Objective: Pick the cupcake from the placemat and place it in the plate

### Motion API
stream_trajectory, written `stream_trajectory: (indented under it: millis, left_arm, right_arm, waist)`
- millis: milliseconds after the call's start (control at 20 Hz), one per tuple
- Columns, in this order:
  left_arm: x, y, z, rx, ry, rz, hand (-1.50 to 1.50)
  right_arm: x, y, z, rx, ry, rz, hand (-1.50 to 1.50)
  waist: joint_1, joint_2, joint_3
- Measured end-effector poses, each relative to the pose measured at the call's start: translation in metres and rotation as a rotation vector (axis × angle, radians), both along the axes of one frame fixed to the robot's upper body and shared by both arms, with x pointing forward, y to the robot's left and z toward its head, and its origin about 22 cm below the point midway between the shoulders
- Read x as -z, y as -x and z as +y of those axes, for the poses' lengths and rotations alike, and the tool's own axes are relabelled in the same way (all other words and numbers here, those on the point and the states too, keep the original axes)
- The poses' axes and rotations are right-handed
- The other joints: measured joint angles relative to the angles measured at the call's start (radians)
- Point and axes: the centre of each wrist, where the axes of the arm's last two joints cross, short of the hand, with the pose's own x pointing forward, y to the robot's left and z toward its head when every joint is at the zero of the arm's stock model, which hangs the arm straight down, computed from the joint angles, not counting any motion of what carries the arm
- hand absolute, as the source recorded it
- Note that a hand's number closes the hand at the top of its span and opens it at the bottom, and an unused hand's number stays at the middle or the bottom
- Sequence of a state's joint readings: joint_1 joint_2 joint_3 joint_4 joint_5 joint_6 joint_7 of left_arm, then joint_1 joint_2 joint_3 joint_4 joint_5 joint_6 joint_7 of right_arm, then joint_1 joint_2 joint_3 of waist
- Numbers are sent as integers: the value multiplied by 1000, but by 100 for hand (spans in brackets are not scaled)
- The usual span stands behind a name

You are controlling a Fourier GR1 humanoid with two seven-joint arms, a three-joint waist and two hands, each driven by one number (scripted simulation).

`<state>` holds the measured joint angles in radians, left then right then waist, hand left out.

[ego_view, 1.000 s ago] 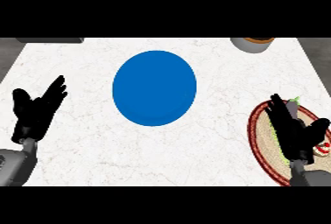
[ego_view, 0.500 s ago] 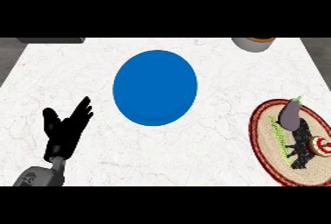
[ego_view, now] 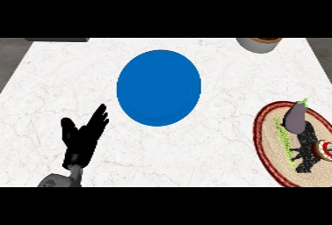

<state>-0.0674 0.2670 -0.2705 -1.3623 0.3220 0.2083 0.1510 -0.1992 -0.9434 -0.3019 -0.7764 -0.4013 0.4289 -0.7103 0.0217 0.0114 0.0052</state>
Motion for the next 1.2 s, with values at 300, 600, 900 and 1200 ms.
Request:
stream_trajectory:
  millis: [300,600,900,1200]
  left_arm:
    - [0,5,-5,12,-1,2,0]
    - [1,8,-6,9,0,7,0]
    - [3,13,-2,-4,-4,6,0]
    - [4,16,6,-12,3,6,0]
  right_arm:
    - [-32,13,-19,-47,287,209,-150]
    - [-47,3,-11,-137,537,355,-150]
    - [-21,-8,7,-210,655,432,-150]
    - [-1,-24,30,-241,704,462,-150]
  waist:
    - [7,-3,0]
    - [4,-6,-3]
    - [-9,-10,-4]
    - [-16,-12,-4]
